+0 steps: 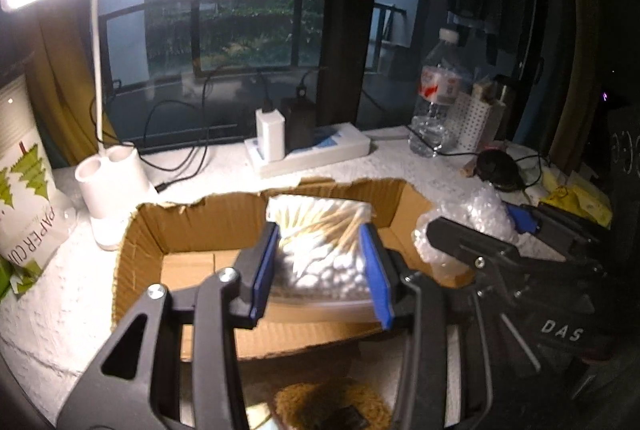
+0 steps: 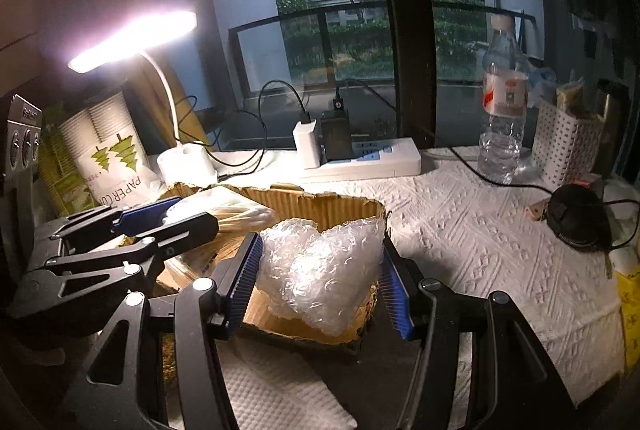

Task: Organize soft objects
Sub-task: 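Carry both bags into the cardboard box and open both grippers to release, then grasp the brown plush bear with the left gripper while the right gripper grasps a white towel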

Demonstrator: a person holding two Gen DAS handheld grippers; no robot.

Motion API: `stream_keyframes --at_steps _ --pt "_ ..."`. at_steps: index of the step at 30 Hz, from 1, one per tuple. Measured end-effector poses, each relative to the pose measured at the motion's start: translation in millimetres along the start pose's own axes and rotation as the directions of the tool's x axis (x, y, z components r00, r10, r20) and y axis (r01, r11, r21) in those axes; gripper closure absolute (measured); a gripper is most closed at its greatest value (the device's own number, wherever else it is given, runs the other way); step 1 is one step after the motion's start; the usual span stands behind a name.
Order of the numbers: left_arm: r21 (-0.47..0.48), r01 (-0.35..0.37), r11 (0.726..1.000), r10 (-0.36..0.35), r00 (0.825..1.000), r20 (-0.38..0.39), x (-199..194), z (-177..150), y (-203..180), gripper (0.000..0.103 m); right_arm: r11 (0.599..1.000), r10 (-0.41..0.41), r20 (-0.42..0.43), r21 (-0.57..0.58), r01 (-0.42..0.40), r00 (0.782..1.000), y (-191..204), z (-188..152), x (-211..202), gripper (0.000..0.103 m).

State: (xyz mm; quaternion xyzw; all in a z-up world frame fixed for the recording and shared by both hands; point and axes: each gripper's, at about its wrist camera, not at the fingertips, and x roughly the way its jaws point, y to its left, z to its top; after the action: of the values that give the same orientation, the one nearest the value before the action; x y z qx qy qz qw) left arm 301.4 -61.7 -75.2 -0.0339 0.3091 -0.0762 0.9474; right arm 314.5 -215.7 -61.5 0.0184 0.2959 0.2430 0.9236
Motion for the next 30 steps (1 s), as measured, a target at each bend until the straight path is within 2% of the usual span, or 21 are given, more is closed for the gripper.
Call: stream_keyframes --at_steps 11,13,17,21,24,30 --pt "-0.030 -0.007 1.000 0.005 0.999 -0.054 17.5 -6.1 7.7 0.059 1.000 0.009 -0.043 0.024 -0.008 0.999 -4.0 -1.3 17.2 0.043" --pt "-0.032 -0.005 0.999 0.003 0.998 -0.060 17.4 -6.2 8.2 0.051 1.000 -0.005 -0.046 0.024 0.006 0.999 -4.4 -1.6 17.1 0.042" --pt "-0.042 0.006 0.999 -0.008 0.998 -0.056 11.7 -6.0 9.3 0.050 0.999 -0.034 -0.049 0.024 0.035 0.998 -5.3 -1.1 14.5 0.035" --pt "-0.053 -0.004 0.999 0.001 0.999 -0.050 2.3 -7.4 13.1 0.047 0.998 -0.051 -0.040 0.025 0.052 0.998 -5.0 0.2 6.8 0.032" --pt "-0.067 -0.006 0.998 0.004 0.999 -0.037 -8.3 -8.6 17.2 0.032 0.998 -0.063 -0.023 0.023 0.063 0.998 -1.7 2.3 -3.6 0.032" --pt "-0.079 -0.009 0.997 0.008 1.000 -0.004 -33.3 -12.0 23.9 0.031 0.996 -0.083 0.001 0.015 0.083 0.997 7.8 3.4 -22.7 0.032"
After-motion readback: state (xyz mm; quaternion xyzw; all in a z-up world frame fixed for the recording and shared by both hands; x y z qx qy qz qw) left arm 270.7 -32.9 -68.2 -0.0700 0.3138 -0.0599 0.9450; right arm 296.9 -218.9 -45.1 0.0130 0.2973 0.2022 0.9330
